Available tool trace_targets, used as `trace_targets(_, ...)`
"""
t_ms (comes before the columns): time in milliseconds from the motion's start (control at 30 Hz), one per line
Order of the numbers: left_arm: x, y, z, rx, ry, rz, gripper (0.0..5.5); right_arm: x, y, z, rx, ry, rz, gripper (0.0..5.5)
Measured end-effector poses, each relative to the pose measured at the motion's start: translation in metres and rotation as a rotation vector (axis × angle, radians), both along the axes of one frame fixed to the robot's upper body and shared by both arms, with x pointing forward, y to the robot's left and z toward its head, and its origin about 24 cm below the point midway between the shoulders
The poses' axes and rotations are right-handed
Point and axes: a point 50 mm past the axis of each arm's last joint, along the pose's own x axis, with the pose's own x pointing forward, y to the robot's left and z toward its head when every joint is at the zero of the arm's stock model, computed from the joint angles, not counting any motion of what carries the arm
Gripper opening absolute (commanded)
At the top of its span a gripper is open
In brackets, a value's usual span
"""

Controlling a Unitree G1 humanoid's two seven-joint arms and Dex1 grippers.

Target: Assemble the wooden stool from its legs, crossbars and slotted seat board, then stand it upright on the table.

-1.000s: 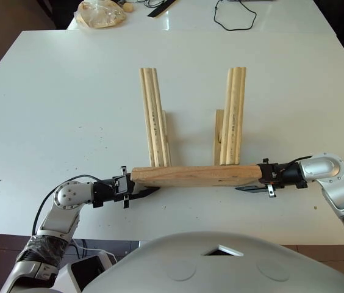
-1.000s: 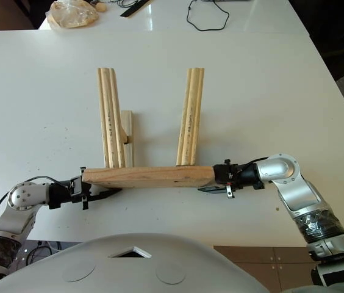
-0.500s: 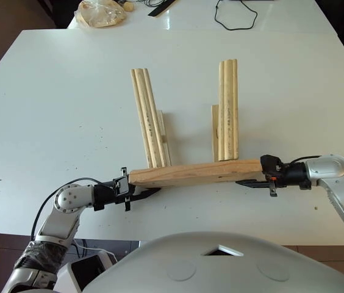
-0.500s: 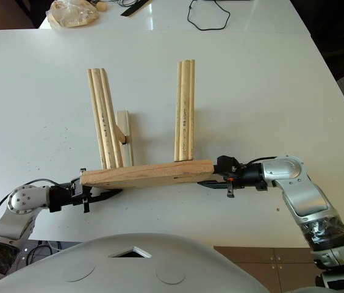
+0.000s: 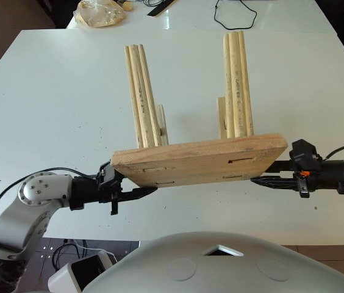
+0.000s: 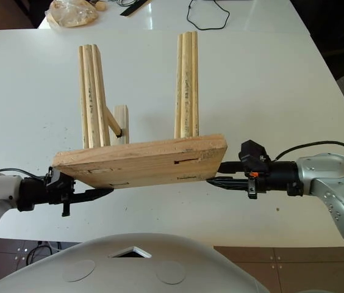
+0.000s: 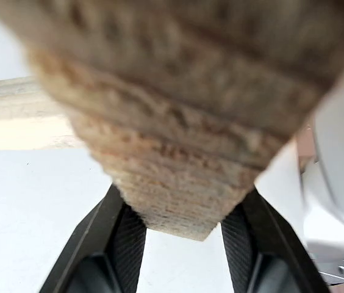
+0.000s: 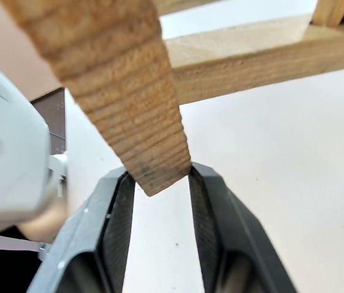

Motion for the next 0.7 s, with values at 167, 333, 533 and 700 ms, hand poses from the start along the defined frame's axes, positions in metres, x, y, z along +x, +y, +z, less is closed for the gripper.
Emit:
trace_targets(167, -0.003, 0.004, 0.024, -0.059, 0.119, -0.016, 1.58, -0.007, -0.005, 0.015, 0.096, 0.095, -0.023, 1.26)
trace_targets(333, -0.005, 0.007, 0.046, -0.114, 0.204, -0.032, 1.58, -0.012, -0.008, 0.033, 0.201, 0.178, -0.049, 1.26)
trace_targets(533, -0.008, 0.011, 0.068, -0.204, 0.345, -0.038, 1.57, -0.018, -0.010, 0.049, 0.362, 0.277, -0.098, 1.26)
trace_targets(700, -0.010, 0.016, 0.100, -0.301, 0.458, -0.032, 1.57, -0.029, -0.008, 0.064, 0.449, 0.378, -0.073, 1.26)
